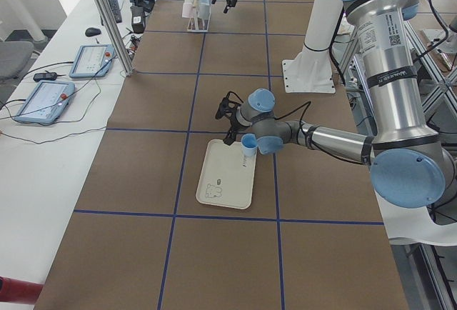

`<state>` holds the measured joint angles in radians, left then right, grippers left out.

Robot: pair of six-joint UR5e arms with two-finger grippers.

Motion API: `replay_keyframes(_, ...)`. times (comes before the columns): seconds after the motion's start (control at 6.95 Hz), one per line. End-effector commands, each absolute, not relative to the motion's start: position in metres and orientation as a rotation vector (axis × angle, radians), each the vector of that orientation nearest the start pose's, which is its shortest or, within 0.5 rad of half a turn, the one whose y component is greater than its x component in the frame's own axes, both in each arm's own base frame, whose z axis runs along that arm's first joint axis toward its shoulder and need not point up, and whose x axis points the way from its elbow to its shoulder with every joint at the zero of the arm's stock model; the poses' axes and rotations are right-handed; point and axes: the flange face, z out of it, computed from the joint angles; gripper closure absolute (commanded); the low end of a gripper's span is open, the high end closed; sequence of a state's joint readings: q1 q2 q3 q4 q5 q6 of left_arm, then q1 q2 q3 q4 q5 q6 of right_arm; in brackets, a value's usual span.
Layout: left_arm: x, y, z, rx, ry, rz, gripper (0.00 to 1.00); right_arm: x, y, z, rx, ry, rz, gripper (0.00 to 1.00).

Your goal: Transfer IKEA cup to right arm and place on rack

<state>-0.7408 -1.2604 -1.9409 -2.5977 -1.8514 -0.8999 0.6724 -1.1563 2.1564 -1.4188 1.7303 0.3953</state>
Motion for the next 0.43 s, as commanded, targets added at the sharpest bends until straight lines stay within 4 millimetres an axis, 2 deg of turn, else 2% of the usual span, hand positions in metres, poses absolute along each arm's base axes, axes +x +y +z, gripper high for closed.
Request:
replay_keyframes(0.0,0.211,-0.317,0.521,0.487,0.973,0.113,0.0,-0.337,-0.413,0.176,0.818,-0.83,-0.54,0.01)
replay_keyframes(0.29,0.227,-0.309,0.529,0.487,0.947,0.129,0.0,-0.337,-0.413,0.174,0.821,-0.83,-0.539,0.01)
